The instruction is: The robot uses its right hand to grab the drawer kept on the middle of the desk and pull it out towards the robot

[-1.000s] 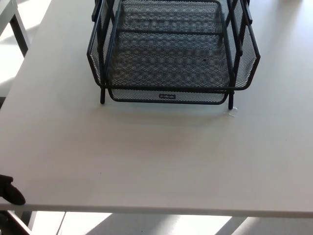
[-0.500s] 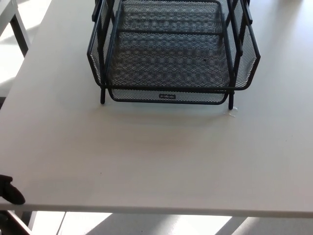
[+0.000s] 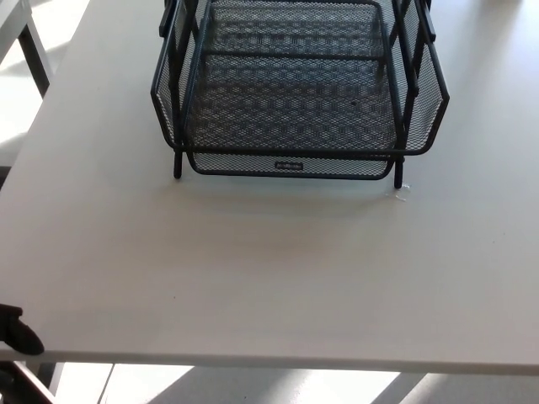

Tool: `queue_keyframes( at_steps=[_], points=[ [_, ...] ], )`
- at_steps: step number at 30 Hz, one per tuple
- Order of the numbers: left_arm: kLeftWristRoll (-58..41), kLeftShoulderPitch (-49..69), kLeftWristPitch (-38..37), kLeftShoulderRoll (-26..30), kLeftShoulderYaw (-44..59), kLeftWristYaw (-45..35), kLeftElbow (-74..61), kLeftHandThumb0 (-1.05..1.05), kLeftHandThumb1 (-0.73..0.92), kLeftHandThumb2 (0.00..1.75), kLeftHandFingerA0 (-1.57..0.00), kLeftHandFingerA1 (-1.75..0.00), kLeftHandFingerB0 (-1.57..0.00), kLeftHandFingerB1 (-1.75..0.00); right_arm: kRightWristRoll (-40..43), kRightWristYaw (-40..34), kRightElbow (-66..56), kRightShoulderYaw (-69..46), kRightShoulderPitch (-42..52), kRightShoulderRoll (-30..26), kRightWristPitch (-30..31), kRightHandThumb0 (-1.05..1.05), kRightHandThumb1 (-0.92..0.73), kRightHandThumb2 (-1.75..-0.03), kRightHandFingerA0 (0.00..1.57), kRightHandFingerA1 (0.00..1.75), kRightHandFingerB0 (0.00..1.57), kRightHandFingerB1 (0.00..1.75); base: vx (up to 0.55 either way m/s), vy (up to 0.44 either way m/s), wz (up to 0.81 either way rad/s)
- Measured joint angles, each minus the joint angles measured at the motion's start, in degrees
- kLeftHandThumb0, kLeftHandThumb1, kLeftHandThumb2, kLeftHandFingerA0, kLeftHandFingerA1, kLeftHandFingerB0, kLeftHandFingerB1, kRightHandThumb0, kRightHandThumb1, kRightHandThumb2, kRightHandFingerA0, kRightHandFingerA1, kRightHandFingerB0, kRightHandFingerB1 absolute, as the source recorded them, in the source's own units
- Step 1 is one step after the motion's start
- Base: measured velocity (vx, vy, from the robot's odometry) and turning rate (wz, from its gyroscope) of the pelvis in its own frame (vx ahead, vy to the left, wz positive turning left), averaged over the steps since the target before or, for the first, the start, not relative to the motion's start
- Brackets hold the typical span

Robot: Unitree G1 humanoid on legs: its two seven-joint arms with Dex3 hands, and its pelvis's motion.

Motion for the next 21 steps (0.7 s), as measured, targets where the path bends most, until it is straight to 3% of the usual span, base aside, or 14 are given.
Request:
queue_keyframes(
  at_steps=[1,21],
  points=[
    [0.0,0.0,0.0,0.0,0.0,0.0,0.0,-0.3,0.57,0.56,-0.8,-0.86,-0.8,-0.54,0.1,-0.1,0.1,0.2,0.0,-0.1,-0.1,-0.56,-0.4,-0.81,1.07,1.09,0.27,0.46,0.0,0.0,0.0],
    [0.1,0.1,0.0,-0.1,0.1,0.0,0.1,-0.29,0.57,0.56,-0.79,-0.85,-0.79,-0.54,2.0,-1.8,0.7,1.3,0.0,-0.8,-2.0,-0.58,-0.4,-0.82,1.06,1.07,0.3,0.47,0.0,0.0,0.0]
  ],
)
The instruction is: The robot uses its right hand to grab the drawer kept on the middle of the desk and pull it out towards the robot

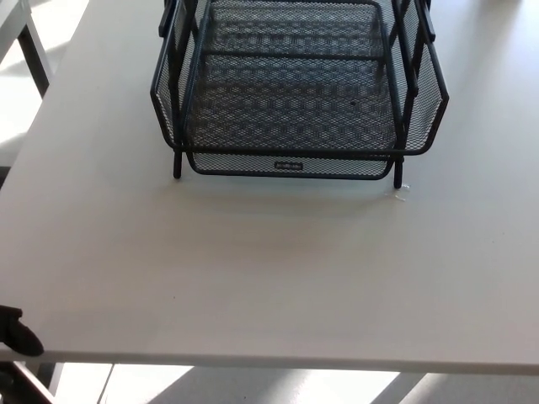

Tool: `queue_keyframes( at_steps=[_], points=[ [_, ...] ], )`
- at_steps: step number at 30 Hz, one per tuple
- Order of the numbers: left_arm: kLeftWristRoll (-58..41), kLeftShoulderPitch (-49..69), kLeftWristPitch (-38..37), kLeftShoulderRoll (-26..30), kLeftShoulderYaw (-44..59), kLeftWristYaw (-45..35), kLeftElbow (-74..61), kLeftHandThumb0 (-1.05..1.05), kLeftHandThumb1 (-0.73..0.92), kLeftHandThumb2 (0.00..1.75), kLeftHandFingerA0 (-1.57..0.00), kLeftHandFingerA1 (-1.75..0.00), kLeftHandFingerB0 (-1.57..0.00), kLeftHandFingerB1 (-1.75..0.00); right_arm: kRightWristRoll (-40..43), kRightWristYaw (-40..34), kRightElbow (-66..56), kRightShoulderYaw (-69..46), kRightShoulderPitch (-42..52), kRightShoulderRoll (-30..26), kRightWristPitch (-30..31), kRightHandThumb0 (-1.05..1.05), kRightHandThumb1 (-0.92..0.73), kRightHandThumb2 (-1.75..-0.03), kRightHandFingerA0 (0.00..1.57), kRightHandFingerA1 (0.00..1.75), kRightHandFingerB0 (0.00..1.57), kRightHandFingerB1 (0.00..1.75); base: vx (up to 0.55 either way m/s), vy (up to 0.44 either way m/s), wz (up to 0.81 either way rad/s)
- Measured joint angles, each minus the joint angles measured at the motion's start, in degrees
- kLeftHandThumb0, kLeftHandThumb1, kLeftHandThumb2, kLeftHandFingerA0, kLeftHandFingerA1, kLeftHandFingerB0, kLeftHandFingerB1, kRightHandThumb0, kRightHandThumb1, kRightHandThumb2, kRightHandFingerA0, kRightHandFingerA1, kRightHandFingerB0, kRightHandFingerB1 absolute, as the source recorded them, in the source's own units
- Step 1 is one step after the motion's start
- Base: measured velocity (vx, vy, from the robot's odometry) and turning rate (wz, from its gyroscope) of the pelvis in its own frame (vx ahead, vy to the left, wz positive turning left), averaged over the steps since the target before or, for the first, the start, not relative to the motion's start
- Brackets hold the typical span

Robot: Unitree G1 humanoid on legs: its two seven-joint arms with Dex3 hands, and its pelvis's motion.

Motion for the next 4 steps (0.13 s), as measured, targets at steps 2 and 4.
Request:
queue_keyframes(
  at_steps=[2,4],
  points=[
    [0.0,0.0,0.0,0.0,0.0,0.0,0.0,-0.29,0.56,0.57,-0.79,-0.85,-0.79,-0.55,0.0,-0.1,0.0,0.3,0.0,-0.3,-0.1,-0.56,-0.39,-0.81,1.07,1.07,0.31,0.47,0.0,0.0,0.0],
    [0.0,0.0,0.0,0.0,0.0,0.0,0.0,-0.29,0.56,0.57,-0.79,-0.85,-0.79,-0.54,0.2,-0.1,-0.1,0.3,0.0,-0.3,-0.2,-0.55,-0.39,-0.8,1.06,1.1,0.31,0.47,0.0,0.0,0.0]
  ],
)
